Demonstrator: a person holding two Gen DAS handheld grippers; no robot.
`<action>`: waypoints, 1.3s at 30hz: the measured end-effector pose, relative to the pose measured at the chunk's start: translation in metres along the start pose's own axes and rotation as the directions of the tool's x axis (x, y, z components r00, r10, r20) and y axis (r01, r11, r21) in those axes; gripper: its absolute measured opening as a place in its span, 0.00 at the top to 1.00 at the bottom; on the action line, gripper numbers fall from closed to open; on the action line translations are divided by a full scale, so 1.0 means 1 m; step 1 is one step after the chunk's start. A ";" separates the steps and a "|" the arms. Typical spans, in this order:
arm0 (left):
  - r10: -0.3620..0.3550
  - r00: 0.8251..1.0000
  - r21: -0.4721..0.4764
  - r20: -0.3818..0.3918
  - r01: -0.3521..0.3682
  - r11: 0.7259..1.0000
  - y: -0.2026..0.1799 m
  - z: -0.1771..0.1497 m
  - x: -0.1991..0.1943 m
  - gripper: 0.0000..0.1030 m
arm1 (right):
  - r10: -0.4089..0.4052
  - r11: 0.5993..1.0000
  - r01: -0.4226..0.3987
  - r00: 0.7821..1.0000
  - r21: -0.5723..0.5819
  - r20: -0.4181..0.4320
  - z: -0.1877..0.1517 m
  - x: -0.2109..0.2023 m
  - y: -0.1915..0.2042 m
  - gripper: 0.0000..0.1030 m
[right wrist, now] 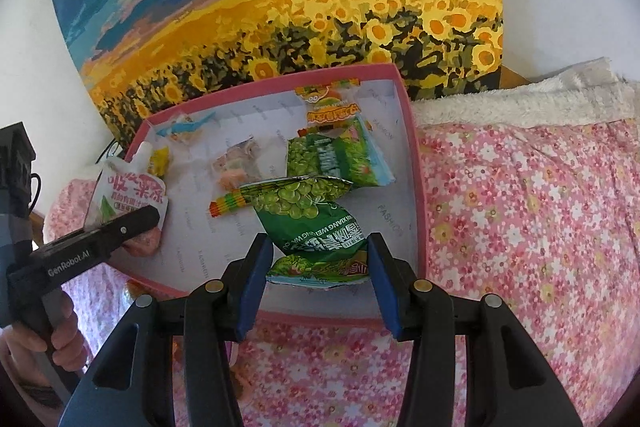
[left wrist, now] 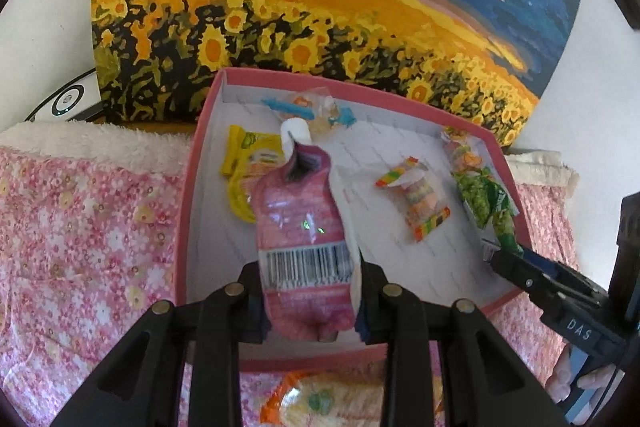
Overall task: Organize snacks
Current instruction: 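Carry the pink pouch in left tool while right tool carries green bag into box, then open left tool releasing the pink pouch while right tool releases the green bag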
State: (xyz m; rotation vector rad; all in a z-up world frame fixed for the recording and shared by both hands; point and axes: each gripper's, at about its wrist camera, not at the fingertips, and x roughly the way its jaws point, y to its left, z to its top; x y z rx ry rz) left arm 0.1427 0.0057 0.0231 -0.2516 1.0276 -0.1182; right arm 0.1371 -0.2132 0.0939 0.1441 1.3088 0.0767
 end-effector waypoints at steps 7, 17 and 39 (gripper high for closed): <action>0.020 1.000 0.009 0.014 -0.020 1.000 -0.004 0.009 0.009 0.70 | -0.003 1.000 0.003 1.000 -0.006 -0.006 0.004 0.011 -0.004 0.52; 0.037 0.999 0.016 0.013 -0.038 0.999 0.001 0.011 0.018 0.70 | -0.011 1.000 0.011 1.000 -0.028 -0.011 0.007 0.018 0.001 0.52; 0.047 0.999 0.006 0.021 -0.047 0.999 0.001 0.011 0.011 0.69 | -0.001 1.000 0.001 1.000 -0.012 -0.008 0.006 0.017 0.001 0.52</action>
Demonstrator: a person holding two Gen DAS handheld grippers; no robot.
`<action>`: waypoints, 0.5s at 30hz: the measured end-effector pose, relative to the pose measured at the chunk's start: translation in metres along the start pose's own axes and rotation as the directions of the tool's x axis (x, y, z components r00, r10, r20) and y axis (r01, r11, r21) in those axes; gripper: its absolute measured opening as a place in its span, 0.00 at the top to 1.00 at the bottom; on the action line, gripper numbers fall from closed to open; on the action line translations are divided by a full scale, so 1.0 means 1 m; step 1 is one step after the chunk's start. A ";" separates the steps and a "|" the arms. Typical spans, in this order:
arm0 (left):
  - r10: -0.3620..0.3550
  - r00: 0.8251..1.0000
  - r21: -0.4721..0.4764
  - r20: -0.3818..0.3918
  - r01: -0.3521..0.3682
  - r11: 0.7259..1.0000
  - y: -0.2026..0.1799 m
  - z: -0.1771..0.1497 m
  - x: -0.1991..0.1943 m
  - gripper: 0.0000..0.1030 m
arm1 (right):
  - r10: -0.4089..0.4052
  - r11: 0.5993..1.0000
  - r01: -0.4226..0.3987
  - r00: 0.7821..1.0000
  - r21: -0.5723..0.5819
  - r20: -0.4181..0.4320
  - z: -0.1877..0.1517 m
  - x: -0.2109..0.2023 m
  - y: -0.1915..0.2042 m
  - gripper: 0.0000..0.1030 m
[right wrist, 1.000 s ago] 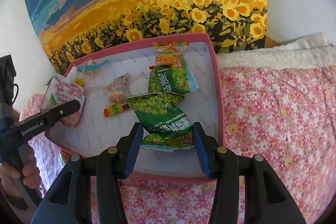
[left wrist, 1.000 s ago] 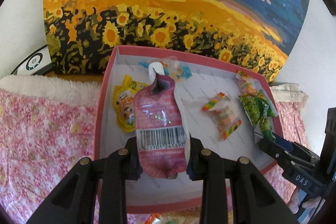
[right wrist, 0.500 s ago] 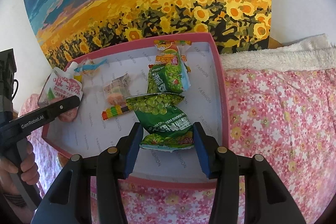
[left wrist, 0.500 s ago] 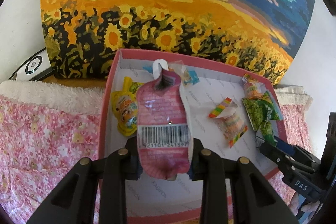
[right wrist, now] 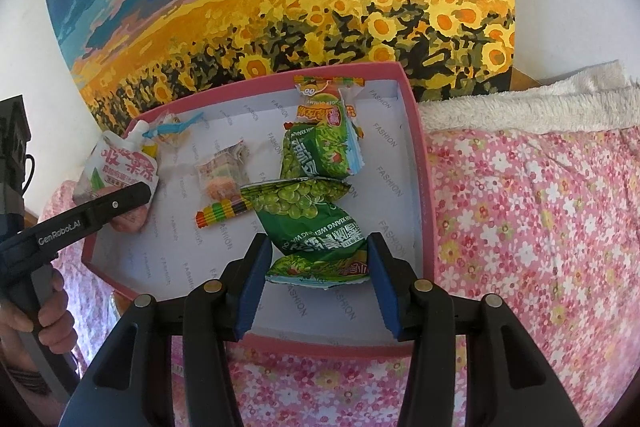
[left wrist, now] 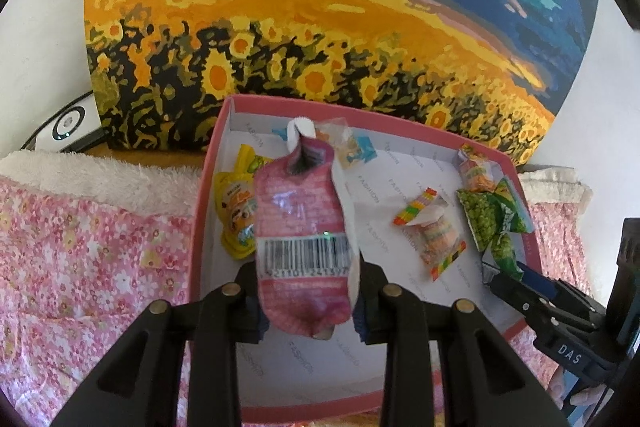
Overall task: Organize snacks
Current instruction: 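Open left tool releasing the pink pouch while right tool releases the green bag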
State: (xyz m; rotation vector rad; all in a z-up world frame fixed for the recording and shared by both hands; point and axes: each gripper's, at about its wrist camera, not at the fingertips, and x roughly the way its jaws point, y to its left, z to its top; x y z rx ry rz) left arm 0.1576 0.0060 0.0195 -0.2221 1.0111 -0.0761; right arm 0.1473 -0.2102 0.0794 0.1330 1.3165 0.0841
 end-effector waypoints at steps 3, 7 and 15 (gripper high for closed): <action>-0.009 1.000 0.001 0.009 0.009 1.000 -0.003 0.000 -0.008 0.59 | 0.006 1.000 -0.006 1.000 0.008 0.008 -0.001 -0.003 0.000 0.51; -0.011 1.000 -0.007 0.009 0.011 1.000 -0.004 -0.001 -0.015 0.55 | 0.023 0.999 -0.024 0.999 0.030 0.023 -0.004 -0.010 -0.004 0.51; -0.030 0.999 -0.004 0.014 0.030 1.000 -0.007 -0.005 -0.026 0.54 | 0.032 0.998 -0.035 0.998 0.043 0.056 -0.010 -0.031 -0.009 0.45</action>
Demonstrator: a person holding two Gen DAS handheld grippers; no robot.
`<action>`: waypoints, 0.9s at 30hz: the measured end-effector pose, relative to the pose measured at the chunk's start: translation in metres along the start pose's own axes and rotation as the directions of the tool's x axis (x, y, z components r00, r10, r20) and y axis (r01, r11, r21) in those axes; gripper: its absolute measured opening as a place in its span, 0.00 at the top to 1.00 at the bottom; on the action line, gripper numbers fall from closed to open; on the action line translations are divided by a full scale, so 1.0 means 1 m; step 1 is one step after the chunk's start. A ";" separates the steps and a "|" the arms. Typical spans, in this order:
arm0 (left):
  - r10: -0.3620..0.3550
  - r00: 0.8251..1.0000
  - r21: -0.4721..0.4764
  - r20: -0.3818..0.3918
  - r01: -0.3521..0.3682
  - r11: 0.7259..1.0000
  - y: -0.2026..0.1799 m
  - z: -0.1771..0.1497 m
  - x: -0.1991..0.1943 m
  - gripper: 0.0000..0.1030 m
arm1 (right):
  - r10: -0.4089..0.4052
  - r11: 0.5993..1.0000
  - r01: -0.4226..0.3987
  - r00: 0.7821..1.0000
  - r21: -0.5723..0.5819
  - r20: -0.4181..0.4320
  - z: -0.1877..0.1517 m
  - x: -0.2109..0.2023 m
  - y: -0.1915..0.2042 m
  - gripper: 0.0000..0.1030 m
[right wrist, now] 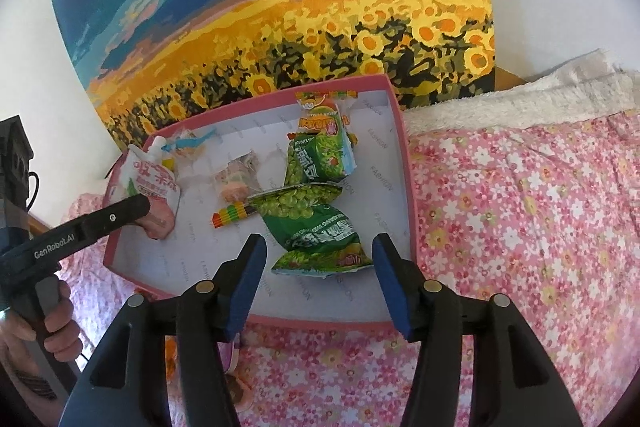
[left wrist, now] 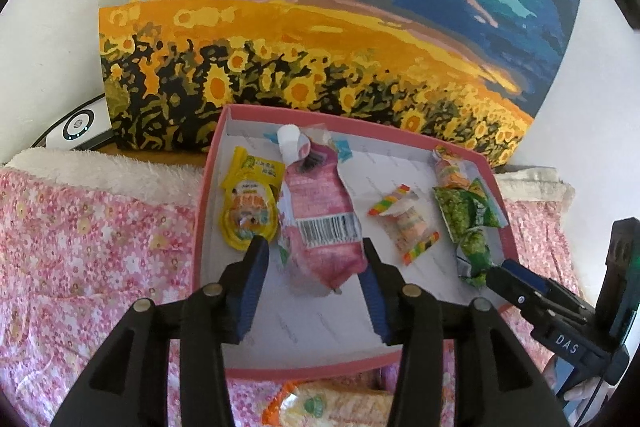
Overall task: Organize snacks
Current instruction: 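Open left tool releasing the pink pouch while right tool releases the green bag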
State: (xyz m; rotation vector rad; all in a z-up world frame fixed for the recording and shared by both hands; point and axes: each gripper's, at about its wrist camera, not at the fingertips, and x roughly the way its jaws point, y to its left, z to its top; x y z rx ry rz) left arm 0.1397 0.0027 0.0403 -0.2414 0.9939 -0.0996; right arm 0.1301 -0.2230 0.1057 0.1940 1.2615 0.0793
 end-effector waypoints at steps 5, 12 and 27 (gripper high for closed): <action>-0.010 1.000 0.005 0.006 0.010 1.000 -0.001 -0.005 -0.007 0.54 | 0.000 1.000 0.000 1.000 0.002 0.018 -0.004 -0.011 0.002 0.45; -0.015 1.000 0.011 0.027 0.015 1.000 0.005 -0.013 -0.021 0.54 | 0.006 1.000 -0.006 0.999 0.006 0.031 -0.012 -0.025 0.007 0.45; -0.014 0.999 0.020 0.048 0.013 1.000 0.005 -0.035 -0.044 0.54 | 0.019 1.000 -0.019 0.999 -0.010 0.039 -0.028 -0.048 0.020 0.45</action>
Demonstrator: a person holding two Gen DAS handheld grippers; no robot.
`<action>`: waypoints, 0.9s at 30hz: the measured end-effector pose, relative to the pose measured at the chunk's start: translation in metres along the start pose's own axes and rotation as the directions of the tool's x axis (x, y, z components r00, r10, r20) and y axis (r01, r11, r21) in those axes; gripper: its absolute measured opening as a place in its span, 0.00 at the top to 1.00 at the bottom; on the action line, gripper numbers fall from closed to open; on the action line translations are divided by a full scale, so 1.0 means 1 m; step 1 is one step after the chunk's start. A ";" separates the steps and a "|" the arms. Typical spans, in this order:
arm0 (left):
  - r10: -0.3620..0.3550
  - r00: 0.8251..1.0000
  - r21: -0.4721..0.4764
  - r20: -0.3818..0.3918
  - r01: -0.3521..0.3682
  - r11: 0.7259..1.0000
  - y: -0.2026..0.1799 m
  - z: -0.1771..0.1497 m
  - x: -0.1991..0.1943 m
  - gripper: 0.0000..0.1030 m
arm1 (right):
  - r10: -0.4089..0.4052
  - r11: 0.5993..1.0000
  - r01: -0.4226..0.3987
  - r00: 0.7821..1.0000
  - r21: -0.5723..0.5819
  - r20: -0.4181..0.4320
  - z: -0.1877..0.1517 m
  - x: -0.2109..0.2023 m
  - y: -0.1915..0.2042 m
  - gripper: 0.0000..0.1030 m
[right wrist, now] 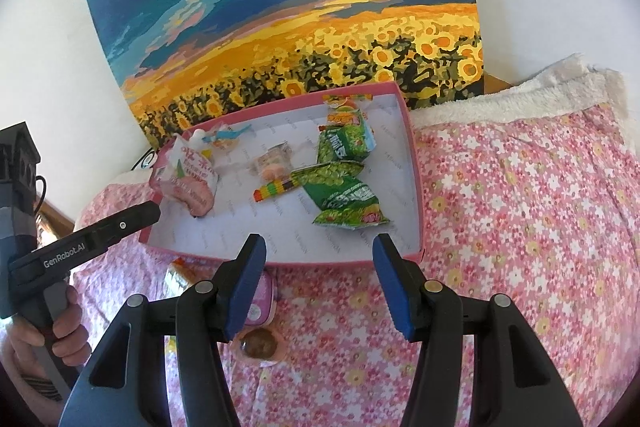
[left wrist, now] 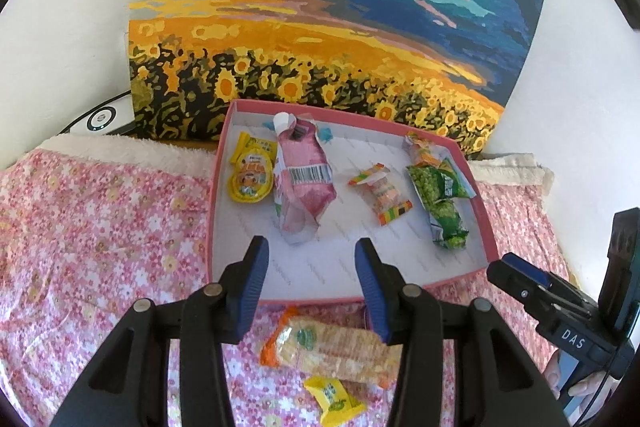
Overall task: Organize snacks
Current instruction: 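Withdraw both tools from the box toward the remaining snacks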
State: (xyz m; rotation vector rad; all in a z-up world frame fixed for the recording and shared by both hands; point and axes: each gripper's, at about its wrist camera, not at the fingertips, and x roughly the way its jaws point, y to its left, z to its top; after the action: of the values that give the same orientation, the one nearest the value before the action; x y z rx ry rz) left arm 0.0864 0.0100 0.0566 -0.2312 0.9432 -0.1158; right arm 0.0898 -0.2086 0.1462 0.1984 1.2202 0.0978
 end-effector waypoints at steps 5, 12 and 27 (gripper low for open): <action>0.007 1.000 -0.008 -0.005 -0.007 1.000 0.002 -0.008 -0.006 0.54 | 0.002 1.000 -0.002 1.000 -0.012 -0.005 -0.005 -0.004 0.004 0.45; 0.015 1.000 -0.019 -0.006 -0.015 1.000 0.007 -0.019 -0.015 0.54 | 0.014 0.999 -0.015 1.000 -0.031 -0.021 -0.012 -0.004 0.011 0.45; 0.017 0.999 -0.024 -0.044 -0.018 1.000 0.007 -0.049 -0.019 0.54 | 0.024 0.998 -0.028 0.997 -0.056 -0.071 -0.031 -0.004 0.021 0.45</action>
State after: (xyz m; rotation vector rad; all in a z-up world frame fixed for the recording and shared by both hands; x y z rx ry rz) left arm 0.0358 0.0133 0.0425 -0.2441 0.9908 -0.0938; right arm 0.0602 -0.1855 0.1446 0.1620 1.2835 0.1628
